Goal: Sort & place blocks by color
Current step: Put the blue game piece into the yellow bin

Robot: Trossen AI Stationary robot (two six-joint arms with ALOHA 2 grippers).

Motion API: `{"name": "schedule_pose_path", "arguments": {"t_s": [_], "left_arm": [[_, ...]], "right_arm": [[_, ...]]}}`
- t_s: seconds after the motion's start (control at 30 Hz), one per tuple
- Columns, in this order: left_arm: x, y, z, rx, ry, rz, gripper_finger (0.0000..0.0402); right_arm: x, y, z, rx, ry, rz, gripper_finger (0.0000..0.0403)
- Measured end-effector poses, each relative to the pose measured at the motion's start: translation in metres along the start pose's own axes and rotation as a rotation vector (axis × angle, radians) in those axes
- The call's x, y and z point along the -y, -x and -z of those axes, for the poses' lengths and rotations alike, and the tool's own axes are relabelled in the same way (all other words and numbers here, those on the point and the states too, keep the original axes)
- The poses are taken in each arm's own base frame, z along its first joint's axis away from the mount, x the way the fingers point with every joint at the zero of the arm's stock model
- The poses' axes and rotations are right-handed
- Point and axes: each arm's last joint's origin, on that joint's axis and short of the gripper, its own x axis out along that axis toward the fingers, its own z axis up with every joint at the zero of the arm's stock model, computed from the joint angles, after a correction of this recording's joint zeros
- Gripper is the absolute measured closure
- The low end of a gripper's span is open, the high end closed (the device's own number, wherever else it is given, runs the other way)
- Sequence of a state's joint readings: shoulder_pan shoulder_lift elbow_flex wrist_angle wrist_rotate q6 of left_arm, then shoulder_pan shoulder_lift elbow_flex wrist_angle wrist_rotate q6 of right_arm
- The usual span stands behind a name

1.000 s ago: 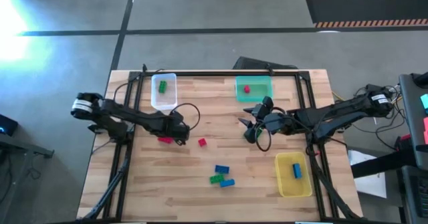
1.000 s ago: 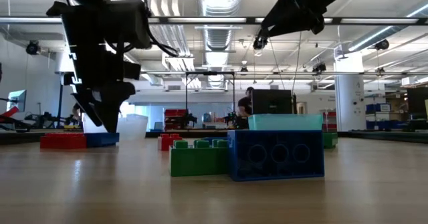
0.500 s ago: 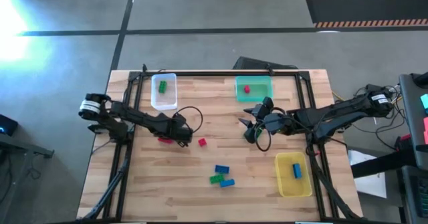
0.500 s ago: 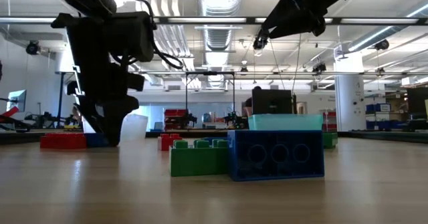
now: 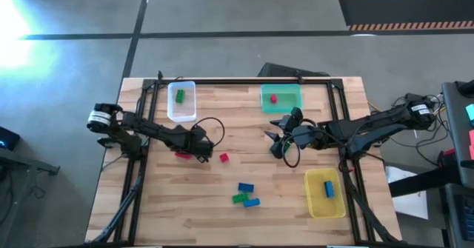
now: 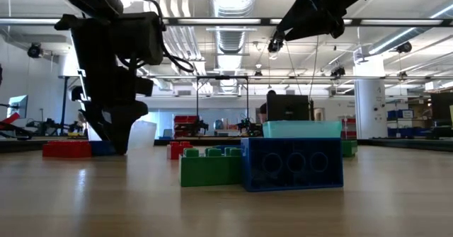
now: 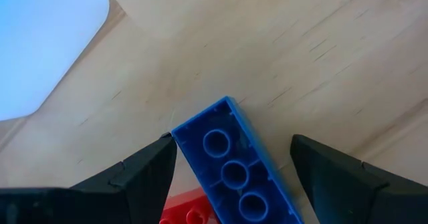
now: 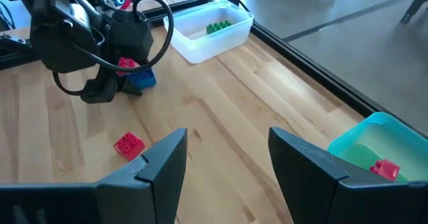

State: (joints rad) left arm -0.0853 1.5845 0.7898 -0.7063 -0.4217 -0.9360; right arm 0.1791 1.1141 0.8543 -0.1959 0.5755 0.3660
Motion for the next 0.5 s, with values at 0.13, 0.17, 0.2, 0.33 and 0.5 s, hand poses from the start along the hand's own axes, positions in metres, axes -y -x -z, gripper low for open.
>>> {"name": "schedule_pose_path", "arguments": {"t_s": [0.13, 0.17, 0.2, 0.33, 0.5], "left_arm": [[0.0002, 0.0, -0.0002, 0.002, 0.001, 0.002, 0.0121], [0.0003, 0.0, -0.0002, 0.002, 0.001, 0.002, 0.0122], [0.0004, 0.0, -0.0003, 0.003, 0.002, 0.004, 0.0124], [0.0013, 0.0, -0.001, 0.01, 0.007, 0.014, 0.0146], [0.0018, 0.0, -0.0013, 0.012, 0.006, 0.018, 0.0186]], "right_arm": [[0.0, 0.0, 0.0, 0.0, 0.0, 0.0, 0.0202], [0.0, 0.0, 0.0, 0.0, 0.0, 0.0, 0.0202], [0.0, 0.0, 0.0, 0.0, 0.0, 0.0, 0.0202], [0.0, 0.0, 0.0, 0.0, 0.0, 0.0, 0.0202], [0.0, 0.0, 0.0, 0.0, 0.001, 0.0, 0.0202]]}}
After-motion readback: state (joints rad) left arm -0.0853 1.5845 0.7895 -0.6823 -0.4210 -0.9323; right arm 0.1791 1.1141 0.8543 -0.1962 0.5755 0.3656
